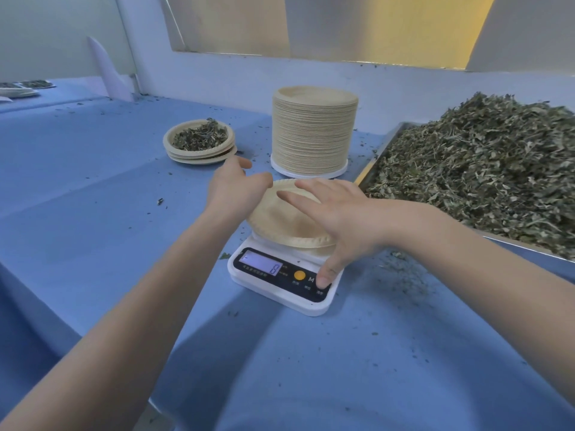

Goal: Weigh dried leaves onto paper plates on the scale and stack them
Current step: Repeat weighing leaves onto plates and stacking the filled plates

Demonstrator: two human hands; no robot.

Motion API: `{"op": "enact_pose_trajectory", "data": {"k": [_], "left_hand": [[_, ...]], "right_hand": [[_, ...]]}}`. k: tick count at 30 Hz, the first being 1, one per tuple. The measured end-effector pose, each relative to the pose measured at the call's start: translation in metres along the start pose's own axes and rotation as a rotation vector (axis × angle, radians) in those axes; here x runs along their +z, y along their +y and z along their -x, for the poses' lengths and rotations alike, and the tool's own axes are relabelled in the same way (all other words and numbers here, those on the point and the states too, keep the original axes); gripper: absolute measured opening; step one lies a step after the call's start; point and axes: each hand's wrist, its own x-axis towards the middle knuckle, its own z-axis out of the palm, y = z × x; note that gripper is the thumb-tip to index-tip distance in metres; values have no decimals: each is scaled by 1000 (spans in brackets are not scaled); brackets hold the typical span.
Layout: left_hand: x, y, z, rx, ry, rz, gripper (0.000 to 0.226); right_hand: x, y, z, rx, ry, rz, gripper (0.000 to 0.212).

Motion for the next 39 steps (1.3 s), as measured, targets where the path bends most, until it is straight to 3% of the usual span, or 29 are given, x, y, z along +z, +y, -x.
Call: {"op": "enact_pose_trajectory", "data": {"k": [7, 12, 19, 23, 30, 34, 37, 39], "left_hand": [[-6, 5, 0, 53, 15, -58, 49], [7, 19, 2, 202, -13, -122, 48], [80, 66, 7, 442, -241, -312, 37], [128, 89, 4, 538, -417, -445, 43], [200, 106, -23, 463, -725, -707, 68], [218, 98, -36, 344, -948, -817, 120], [224, 92, -38, 358, -993, -906, 127], [229, 92, -36, 384, -1004, -881, 124]], "right_hand": [[-16, 3, 7, -18, -59, -141, 129], [-29, 18, 8, -24, 61, -222, 112], [-16, 71, 23, 60, 245, -421, 86], [-8, 114, 47, 131, 333, -421, 67], [9, 193, 83, 654, 184, -115, 81], [24, 208, 83, 603, 41, -285, 106], [34, 207, 71, 534, -15, -339, 120], [40, 206, 58, 518, 5, -320, 116]]}}
